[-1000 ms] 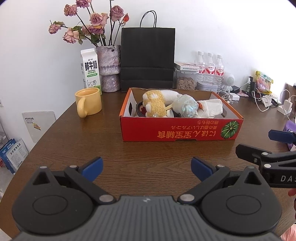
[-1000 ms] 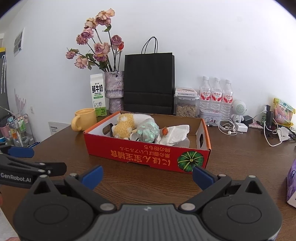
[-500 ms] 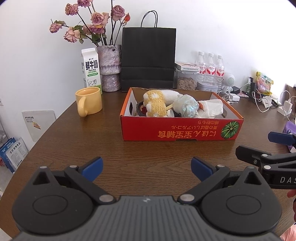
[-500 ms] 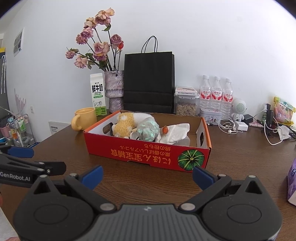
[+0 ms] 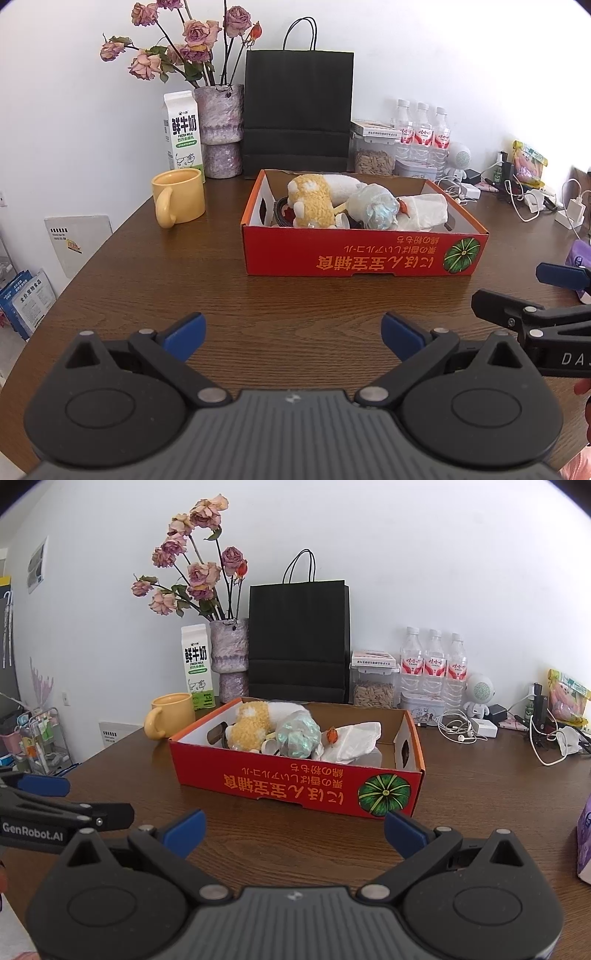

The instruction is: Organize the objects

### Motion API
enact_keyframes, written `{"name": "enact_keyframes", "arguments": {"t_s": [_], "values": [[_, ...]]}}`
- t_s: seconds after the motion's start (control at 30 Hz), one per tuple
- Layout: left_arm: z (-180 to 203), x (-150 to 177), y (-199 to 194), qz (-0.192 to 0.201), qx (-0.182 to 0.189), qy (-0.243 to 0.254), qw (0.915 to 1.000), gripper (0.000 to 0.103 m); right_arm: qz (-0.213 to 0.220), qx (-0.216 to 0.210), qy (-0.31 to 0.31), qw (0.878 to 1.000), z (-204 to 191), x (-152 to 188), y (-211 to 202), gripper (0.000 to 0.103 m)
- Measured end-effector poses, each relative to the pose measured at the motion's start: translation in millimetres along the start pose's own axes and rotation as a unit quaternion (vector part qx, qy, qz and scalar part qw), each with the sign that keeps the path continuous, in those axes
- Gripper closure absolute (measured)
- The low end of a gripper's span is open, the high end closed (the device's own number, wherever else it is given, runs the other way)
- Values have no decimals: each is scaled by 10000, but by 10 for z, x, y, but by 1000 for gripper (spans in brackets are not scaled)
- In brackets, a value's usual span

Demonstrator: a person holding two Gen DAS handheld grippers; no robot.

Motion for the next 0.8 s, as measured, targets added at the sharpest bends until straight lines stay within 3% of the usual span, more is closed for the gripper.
{"name": "enact_keyframes", "arguments": {"t_s": [0.8], "values": [[3,41,0,33,-59,68,10000,0,-20,2,3,10000,17,30,18,0]]}}
Point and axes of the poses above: each gripper's, at about its wrist camera, not at the fingertips, and y roughly the way its jaws point, z to its right, x to its underside, the point moved 2 cm from there along y, roughly the way its jaws point, and after that the axes turned 11 degrees about -z, right-handed, at the moved point
